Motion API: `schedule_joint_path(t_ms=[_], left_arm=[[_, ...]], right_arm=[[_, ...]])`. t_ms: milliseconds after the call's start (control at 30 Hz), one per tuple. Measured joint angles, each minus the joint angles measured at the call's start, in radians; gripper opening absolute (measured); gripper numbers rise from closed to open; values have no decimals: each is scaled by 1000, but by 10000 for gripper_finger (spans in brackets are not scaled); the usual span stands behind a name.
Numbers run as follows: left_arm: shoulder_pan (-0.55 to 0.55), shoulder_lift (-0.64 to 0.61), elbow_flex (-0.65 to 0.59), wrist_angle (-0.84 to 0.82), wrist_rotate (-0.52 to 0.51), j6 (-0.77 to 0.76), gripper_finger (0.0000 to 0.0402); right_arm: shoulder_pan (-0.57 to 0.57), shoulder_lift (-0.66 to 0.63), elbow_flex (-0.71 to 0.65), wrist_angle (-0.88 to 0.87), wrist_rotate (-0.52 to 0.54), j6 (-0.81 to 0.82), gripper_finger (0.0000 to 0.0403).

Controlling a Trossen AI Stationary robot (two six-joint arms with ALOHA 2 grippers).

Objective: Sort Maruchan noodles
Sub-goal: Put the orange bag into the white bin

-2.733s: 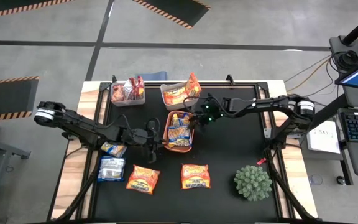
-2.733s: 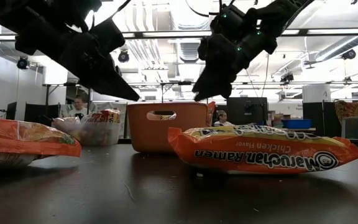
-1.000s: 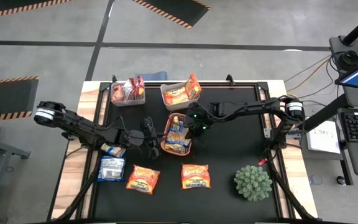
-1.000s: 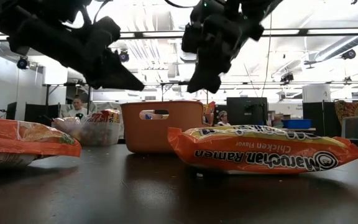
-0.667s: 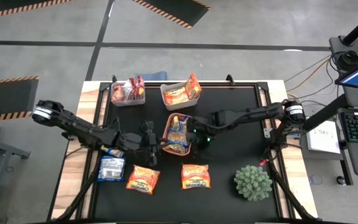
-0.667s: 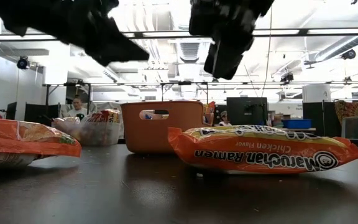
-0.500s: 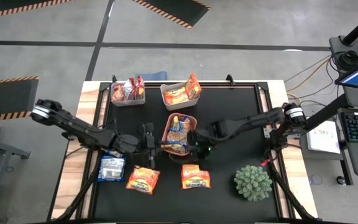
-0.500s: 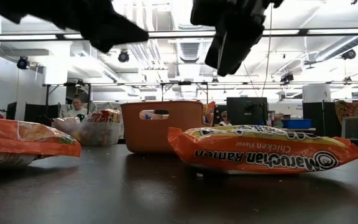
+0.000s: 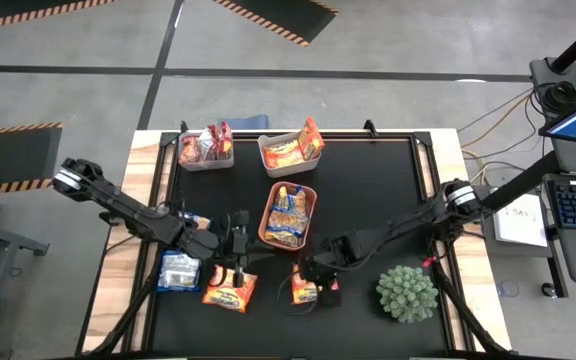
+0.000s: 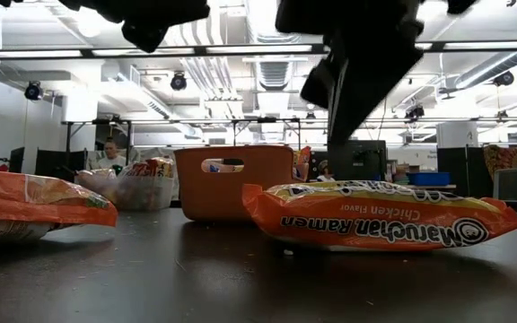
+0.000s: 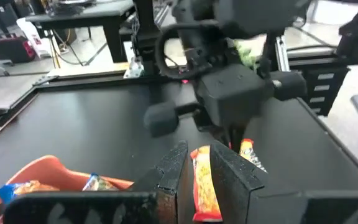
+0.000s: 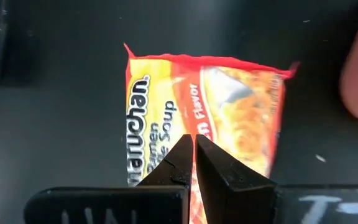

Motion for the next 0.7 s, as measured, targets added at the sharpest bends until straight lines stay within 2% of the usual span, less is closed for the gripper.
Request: schedule_joint_path(t_ms=[167, 267, 467, 700], left_arm=[[-10, 14, -3, 1, -1, -7, 49], [-13, 18, -2, 7, -1, -7, 49], [-14, 19, -2, 12, -1, -6, 49], [-14, 76, 4, 30, 0, -7, 49]], right_arm=[[23, 61, 0, 26, -16, 46, 9], [28, 71, 0, -20, -3, 71, 9], [28, 57, 0, -130, 217, 97, 9], [39, -32, -3, -263, 235, 160, 9]])
